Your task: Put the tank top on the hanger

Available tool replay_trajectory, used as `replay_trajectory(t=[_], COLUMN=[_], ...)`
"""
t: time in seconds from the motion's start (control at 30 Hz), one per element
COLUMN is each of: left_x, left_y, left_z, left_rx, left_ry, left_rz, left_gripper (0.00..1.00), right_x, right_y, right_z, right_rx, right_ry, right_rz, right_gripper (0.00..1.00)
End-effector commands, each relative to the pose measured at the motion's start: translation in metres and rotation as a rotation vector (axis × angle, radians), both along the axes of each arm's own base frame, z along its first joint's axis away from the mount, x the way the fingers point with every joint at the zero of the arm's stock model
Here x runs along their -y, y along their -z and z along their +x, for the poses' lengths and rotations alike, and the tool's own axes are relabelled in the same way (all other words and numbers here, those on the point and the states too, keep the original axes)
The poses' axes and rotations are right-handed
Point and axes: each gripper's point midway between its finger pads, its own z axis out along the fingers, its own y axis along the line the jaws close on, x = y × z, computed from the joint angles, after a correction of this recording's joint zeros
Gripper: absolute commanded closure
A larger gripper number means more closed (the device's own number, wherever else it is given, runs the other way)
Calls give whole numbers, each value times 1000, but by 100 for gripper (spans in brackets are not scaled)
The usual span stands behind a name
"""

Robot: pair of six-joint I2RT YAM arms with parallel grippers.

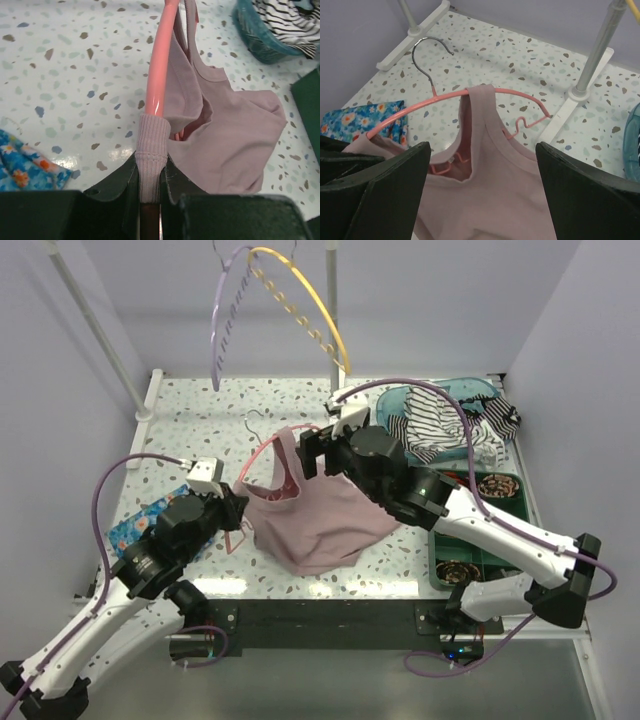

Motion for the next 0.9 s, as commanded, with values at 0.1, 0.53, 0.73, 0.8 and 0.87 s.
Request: replay_trajectory(t=[0.1, 0.53, 0.73, 0.8, 0.87], left_x=[-45, -106, -159, -176, -186], left_y=[10, -16, -71, -94, -118], left_z=[33, 120, 133, 133, 134], left_rx=[-27, -1, 96, 137, 187], left_ry=[-380, -495, -601, -639, -659], left_rz=[56, -23, 33, 72, 92], left_gripper=[100, 100, 100, 100, 100], right_x=[40, 66, 71, 71, 71], right_y=[-34, -25, -29, -30, -32], right_z=[-18, -31, -33, -33, -34], right_rx=[37, 15, 15, 14, 13], right_ry=[54, 73, 73, 70, 66], right_rz=[134, 95, 95, 90, 92], right_gripper=[9, 9, 9, 9, 9])
